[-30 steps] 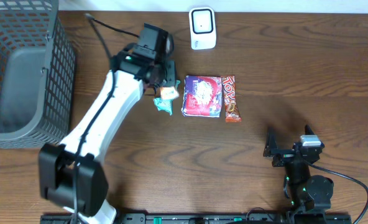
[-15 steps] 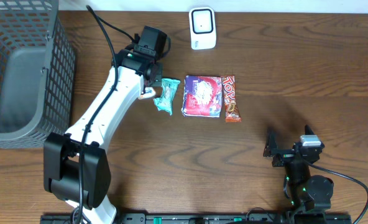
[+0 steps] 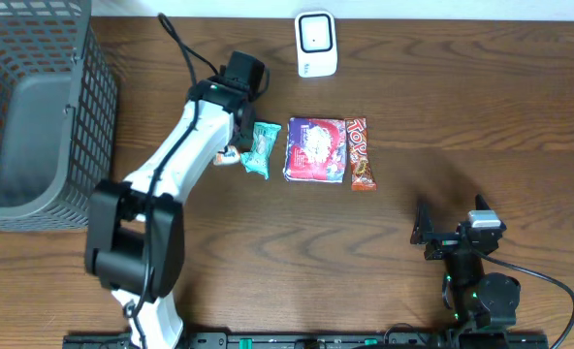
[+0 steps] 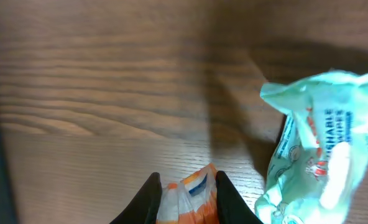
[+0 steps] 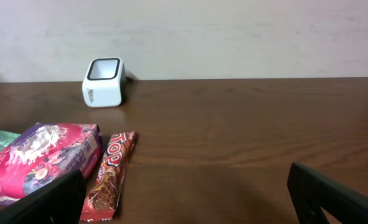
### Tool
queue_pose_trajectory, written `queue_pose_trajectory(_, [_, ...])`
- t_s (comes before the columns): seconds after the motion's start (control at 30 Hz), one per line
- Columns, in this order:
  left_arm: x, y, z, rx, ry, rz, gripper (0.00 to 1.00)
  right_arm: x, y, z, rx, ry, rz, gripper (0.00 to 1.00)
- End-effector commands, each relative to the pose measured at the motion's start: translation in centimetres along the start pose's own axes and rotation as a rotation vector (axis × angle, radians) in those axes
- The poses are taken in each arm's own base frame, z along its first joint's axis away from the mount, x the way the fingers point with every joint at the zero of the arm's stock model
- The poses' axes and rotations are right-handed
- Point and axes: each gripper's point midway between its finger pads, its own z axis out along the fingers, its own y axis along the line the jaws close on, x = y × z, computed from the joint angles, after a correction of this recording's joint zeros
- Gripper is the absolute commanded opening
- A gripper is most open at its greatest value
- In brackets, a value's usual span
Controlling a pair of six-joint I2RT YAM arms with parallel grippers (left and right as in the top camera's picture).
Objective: Scan the item barcode
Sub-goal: 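Lower the orange packet left of the green pack and release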
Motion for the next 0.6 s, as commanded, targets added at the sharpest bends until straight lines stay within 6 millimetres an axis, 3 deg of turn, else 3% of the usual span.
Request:
queue_pose_trajectory(0.0, [1.2, -0.5, 1.9, 0.012, 0.054, 0.043, 0.08, 0.1, -0.1, 0.0, 0.005, 0.001, 0.007, 0.99])
queue_pose_trajectory(0.13, [1.6, -0.6, 3.1, 0.007, 0.080, 0.059, 0.09, 0.1, -0.1, 0.0, 0.005, 0.001, 0.007, 0.99])
queue_pose_trajectory(0.2, [1.8, -0.6, 3.4, 0.005, 0.088, 0.060, 0.15, 0.1, -0.1, 0.0, 0.004, 0.001, 0.007, 0.99])
queue_pose_trajectory(0.23, [1.7, -0.7, 3.5, 0.006, 0.087, 0.060, 0.24, 0.1, -0.1, 0.0, 0.005, 0.001, 0.007, 0.99])
queue_pose_trajectory(0.3, [1.6, -0.7, 3.5, 0.006, 0.084, 0.059, 0.32, 0.1, -0.1, 0.0, 0.005, 0.001, 0.007, 0.99])
queue_pose_trajectory(0.57, [1.1, -0.6, 2.8, 0.011, 0.061, 0.052, 0.43, 0.1, -0.1, 0.0, 0.004, 0.001, 0.007, 0.99])
